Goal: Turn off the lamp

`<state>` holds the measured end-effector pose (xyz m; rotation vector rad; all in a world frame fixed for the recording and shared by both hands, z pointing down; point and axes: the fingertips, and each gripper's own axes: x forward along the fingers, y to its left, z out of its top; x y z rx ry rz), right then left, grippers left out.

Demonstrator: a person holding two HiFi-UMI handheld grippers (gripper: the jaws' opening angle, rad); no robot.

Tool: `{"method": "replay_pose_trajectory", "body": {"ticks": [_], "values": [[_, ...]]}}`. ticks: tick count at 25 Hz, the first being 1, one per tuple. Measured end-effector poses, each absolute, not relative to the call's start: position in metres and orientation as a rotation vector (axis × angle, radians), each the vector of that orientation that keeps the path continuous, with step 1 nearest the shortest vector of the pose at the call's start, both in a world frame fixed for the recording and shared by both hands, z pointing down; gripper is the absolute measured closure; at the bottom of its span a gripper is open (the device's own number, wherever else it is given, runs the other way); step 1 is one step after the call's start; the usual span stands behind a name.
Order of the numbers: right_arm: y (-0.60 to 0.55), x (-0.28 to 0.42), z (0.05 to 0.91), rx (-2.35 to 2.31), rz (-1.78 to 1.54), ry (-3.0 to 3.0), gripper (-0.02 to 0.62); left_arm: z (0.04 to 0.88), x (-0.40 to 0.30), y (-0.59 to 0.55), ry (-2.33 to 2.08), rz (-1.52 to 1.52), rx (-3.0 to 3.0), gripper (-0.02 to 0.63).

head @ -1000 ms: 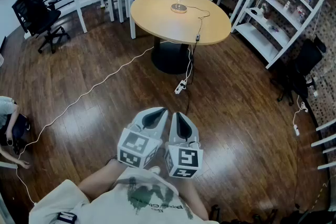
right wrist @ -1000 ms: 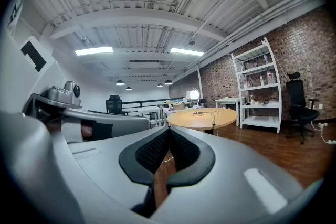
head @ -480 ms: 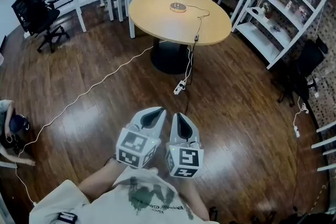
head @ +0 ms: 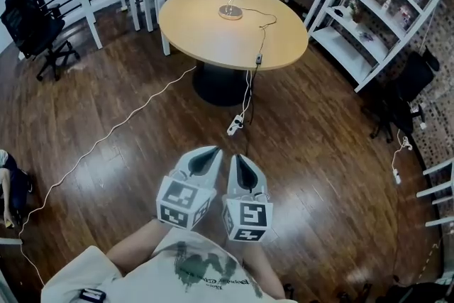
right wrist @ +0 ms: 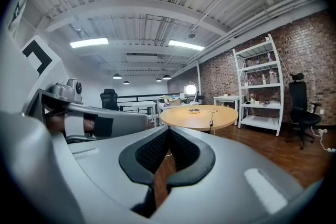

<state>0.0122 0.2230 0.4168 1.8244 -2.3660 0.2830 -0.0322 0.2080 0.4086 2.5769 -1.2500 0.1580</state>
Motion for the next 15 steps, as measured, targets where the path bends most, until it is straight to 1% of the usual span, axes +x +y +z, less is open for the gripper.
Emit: {"method": "replay_pose_trajectory", "body": {"ticks": [8, 15], "values": [[0.139, 0.011, 0.408, 1.865, 0.296, -2.331, 0.595, 0.396, -0.032, 0.124, -1.2, 0.136, 2.597, 0.611], [0.087, 0.005, 0.407, 1.895, 0.303, -2.285, 0.595, 0.397, -0.034, 0.072, -1.143, 0.158, 2.618, 0.611]]}}
